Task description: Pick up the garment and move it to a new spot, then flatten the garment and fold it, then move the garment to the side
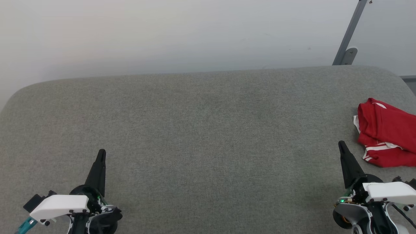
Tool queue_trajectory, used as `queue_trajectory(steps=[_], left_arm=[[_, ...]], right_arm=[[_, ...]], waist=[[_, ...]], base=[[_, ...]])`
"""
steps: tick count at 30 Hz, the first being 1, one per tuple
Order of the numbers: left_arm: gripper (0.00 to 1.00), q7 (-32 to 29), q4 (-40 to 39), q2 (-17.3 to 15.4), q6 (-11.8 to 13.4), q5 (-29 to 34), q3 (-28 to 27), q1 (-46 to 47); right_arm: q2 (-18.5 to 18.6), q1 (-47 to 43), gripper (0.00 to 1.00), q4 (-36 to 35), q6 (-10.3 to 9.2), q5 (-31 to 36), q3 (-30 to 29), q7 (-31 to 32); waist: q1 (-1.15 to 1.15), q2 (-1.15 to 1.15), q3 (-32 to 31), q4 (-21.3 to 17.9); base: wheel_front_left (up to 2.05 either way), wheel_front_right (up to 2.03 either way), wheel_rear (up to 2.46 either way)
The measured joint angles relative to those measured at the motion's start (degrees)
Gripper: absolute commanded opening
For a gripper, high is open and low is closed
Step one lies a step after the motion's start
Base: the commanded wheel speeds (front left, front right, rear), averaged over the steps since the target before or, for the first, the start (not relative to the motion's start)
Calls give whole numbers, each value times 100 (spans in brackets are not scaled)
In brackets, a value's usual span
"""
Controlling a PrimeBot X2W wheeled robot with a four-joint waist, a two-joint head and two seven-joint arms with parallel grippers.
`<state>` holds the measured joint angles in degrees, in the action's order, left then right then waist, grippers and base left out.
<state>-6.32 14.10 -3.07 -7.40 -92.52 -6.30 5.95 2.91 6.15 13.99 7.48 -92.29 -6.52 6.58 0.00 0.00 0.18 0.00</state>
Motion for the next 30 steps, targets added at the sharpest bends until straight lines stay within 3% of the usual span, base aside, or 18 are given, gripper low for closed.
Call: queue_trajectory(steps=[30], left_arm=[[0,-8,1,5,0,1,-5,0]], right_arm=[[-1,0,0,0,1,0,-3,-1]], waist=[[0,0,0,0]], base=[[0,0,0]])
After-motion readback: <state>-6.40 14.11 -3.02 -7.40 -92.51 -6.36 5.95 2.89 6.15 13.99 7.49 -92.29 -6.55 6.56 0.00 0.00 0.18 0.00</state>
